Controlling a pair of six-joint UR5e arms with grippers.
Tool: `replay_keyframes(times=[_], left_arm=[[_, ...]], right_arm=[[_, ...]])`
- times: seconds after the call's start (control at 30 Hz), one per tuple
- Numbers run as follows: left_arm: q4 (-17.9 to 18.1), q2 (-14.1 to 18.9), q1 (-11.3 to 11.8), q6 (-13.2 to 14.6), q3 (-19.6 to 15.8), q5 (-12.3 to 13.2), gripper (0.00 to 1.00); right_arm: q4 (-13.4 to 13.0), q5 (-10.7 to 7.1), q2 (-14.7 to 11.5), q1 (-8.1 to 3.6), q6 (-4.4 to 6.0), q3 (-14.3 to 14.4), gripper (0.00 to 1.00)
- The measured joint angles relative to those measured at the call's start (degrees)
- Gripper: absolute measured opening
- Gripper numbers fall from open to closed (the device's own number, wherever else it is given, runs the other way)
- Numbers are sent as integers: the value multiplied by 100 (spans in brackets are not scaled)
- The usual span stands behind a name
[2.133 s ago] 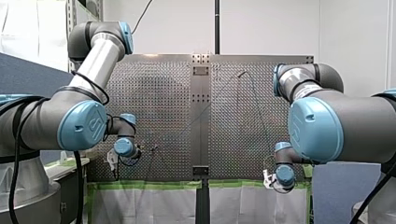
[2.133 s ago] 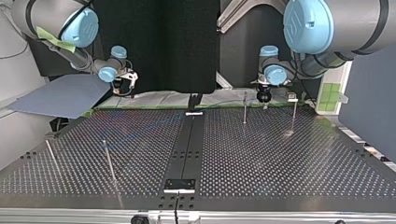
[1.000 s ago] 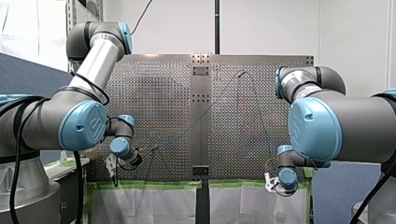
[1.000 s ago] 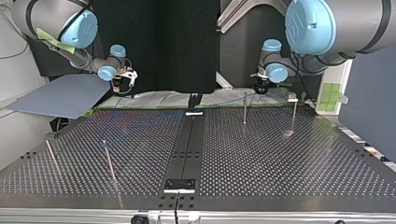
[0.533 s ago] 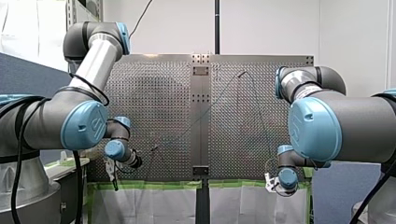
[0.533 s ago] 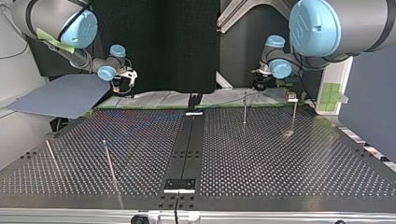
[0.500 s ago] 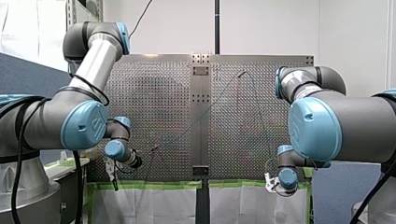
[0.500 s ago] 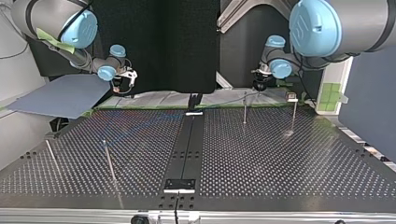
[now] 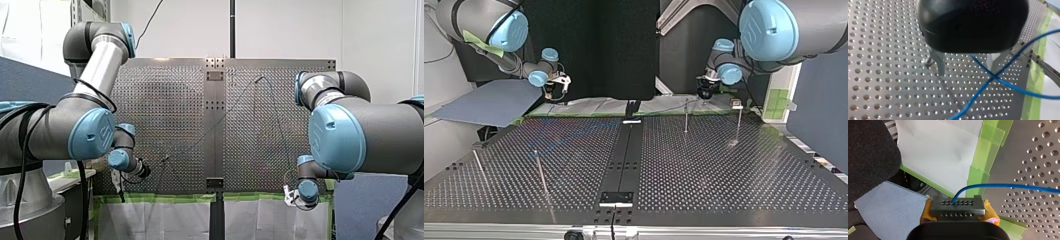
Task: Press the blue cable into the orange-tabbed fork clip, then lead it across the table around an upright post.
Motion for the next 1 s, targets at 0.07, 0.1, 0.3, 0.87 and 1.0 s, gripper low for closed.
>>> replay_keyframes(times=[0.07,0.1,0.3,0.87,1.0], left_arm=[[70,90,12,-1,-84,4,82],[102,136,9,0,-130,8,82],[186,360,-71,155,-429,27,82],[742,645,-368,948,-1137,-89,78],[914,646,-461,1128,-1158,-84,78]], right_arm=[[3,-1,0,0,-4,-1,0],[3,0,0,0,-6,-3,0],[10,-7,0,1,-17,-10,0],[20,-37,0,-2,-26,-20,0],[22,-50,0,-3,-27,-20,0]])
